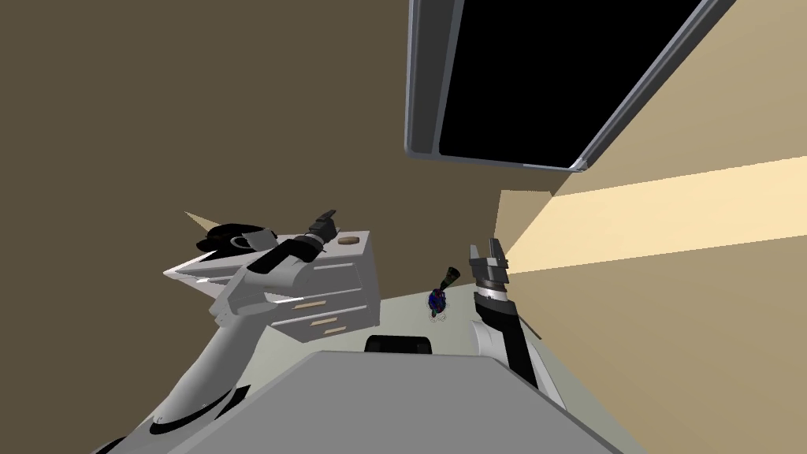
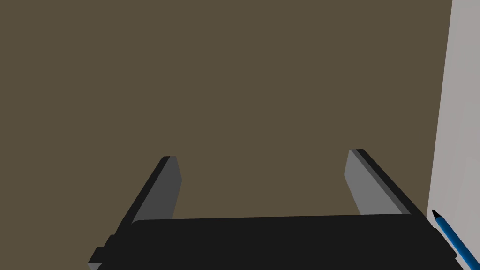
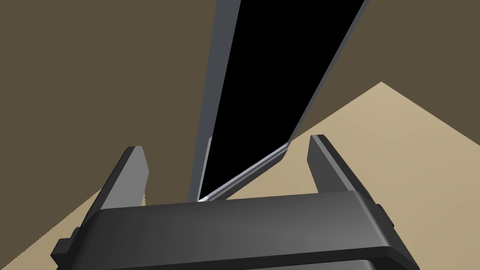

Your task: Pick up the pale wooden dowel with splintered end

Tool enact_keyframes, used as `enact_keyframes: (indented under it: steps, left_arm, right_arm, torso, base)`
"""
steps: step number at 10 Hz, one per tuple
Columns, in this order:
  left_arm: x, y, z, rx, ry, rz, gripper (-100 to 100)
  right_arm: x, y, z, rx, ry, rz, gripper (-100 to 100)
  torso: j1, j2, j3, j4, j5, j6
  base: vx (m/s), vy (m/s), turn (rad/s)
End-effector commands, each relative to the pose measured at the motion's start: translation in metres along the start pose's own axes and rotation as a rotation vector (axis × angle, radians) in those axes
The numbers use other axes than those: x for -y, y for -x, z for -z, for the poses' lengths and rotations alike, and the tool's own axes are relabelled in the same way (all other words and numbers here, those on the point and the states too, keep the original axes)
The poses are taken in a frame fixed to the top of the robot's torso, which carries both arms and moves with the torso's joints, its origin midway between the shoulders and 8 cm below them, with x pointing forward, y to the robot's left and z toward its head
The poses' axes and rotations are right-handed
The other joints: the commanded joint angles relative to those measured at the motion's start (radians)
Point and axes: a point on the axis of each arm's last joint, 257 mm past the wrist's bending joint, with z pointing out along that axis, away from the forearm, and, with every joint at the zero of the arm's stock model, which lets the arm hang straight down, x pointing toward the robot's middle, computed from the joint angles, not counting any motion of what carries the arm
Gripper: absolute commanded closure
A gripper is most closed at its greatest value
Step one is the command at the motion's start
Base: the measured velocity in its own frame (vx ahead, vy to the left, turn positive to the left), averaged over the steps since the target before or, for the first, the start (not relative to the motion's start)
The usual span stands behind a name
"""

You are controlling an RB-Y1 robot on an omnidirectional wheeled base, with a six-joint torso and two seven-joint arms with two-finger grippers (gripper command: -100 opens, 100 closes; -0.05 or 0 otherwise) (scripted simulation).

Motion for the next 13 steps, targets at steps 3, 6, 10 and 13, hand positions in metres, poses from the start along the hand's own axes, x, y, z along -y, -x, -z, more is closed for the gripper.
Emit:
enact_keyframes:
  steps: [3,6,10,13]
  left_arm:
    - [-0.01,0.003,-0.003,0.005,0.063,0.005,-100]
    - [-0.01,0.008,-0.007,0.007,0.11,0.013,-100]
    - [0.003,0.017,-0.014,0.005,0.153,0.028,-100]
    - [0.003,0.022,-0.015,0.006,0.199,0.035,-100]
  right_arm:
    - [0.0,0.0,0.0,0.0,0.0,0.0,0]
    - [0.0,0.0,0.0,0.0,0.0,0.0,0]
    - [0.0,0.0,0.0,0.0,0.0,0.0,0]
    - [0.0,0.0,0.0,0.0,0.0,0.0,0]
  torso:
    - [0.001,0.0,0.0,0.0,0.0,0.0]
    - [0.0,0.0,0.0,0.0,0.0,0.0]
    - [0.001,0.0,0.0,0.0,0.0,0.0]
    - [0.001,0.0,0.0,0.0,0.0,0.0]
  base:
    - [0.007,-0.01,-0.01]
    - [0.009,-0.016,-0.025]
    - [0.014,-0.016,-0.026]
    - [0.013,-0.015,-0.022]
